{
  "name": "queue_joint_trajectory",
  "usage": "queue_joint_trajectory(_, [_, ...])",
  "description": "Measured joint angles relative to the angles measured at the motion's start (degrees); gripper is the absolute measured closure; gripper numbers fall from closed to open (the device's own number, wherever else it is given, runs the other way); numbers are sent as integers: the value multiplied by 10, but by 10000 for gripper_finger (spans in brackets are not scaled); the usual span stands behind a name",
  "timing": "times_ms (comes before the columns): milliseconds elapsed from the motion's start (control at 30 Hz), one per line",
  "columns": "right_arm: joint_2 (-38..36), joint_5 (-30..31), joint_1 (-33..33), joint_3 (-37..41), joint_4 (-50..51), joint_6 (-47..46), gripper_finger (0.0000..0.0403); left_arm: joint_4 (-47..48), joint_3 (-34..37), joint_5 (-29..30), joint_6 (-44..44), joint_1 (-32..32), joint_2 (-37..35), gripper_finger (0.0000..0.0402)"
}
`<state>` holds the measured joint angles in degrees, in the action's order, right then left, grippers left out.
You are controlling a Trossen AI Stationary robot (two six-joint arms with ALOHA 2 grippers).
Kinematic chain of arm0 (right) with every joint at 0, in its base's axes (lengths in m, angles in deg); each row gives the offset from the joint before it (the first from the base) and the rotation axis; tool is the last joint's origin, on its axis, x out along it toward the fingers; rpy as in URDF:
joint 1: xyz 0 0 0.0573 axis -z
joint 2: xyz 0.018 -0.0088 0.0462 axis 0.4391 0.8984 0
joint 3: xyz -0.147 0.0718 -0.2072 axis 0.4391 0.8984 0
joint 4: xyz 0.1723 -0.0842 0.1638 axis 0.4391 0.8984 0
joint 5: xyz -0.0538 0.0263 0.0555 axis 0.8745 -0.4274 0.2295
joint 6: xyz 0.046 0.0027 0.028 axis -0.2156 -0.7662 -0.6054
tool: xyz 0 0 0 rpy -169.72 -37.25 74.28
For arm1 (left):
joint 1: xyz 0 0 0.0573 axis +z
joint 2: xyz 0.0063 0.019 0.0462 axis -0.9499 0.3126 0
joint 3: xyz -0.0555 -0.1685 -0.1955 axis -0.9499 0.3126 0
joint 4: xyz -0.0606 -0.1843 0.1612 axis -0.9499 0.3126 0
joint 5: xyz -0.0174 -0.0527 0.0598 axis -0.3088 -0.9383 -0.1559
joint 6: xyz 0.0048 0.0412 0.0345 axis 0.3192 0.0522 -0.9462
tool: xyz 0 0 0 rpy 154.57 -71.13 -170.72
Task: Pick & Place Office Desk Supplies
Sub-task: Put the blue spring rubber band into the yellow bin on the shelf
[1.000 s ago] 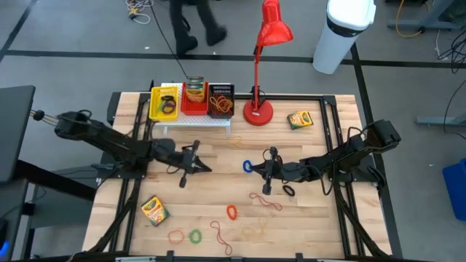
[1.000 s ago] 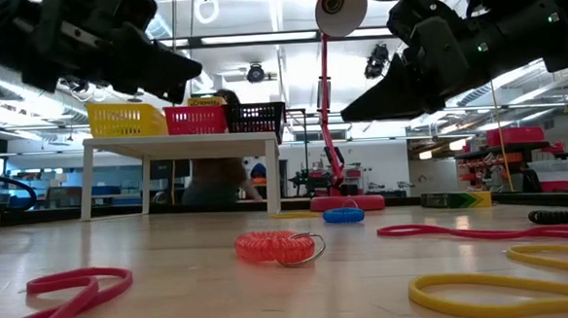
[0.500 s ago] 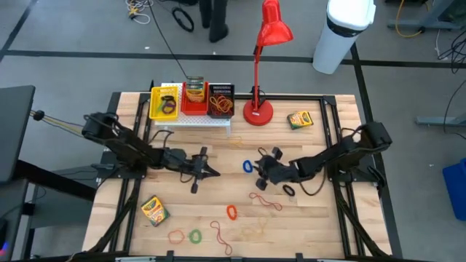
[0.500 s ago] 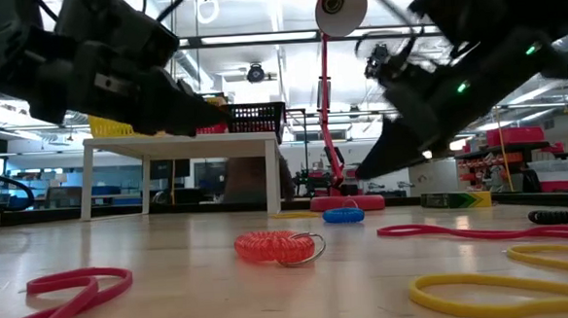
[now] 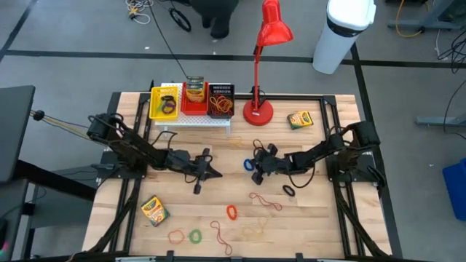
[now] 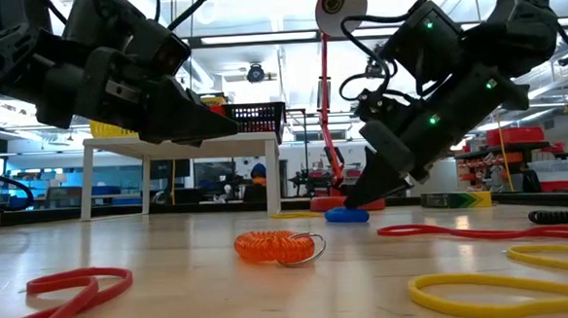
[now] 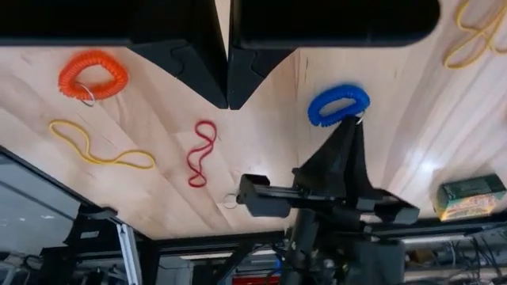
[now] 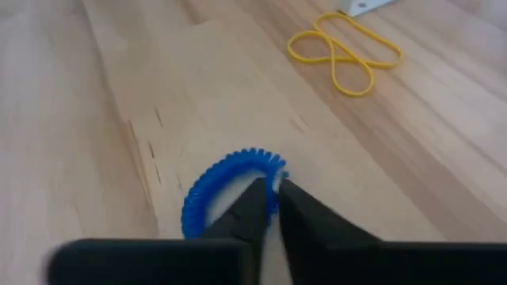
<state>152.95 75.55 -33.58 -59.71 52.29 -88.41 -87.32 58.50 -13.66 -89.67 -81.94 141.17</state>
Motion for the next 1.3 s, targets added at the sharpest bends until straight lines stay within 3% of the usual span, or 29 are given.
queue_joint_trajectory(100, [-2, 4, -4, 0, -6, 20, 391, 4, 0, 1, 26, 0, 0, 391])
queue_joint_trajectory(233, [-5, 30, -22, 0, -34, 63, 391, 4, 0, 50, 37, 0, 0, 371])
queue_joint_trajectory(533, [-5, 163, -107, -53, -91, 238, 399, -23, 0, 124, 105, 1, 13, 254])
queue_joint_trajectory(733, [-5, 205, -131, -72, -92, 297, 400, -124, -33, 121, 136, 1, 97, 167])
queue_joint_trajectory(900, [-5, 200, -132, -72, -98, 312, 401, -153, -90, 147, 142, 0, 169, 129])
queue_joint_trajectory(1067, [-5, 200, -132, -72, -99, 318, 401, -153, -119, 150, 125, 0, 187, 152])
queue_joint_trajectory(1167, [-5, 199, -132, -72, -102, 318, 401, -148, -116, 151, 120, 0, 182, 205])
queue_joint_trajectory(1300, [-5, 182, -132, -72, -107, 318, 400, -147, -105, 152, 99, -2, 170, 305])
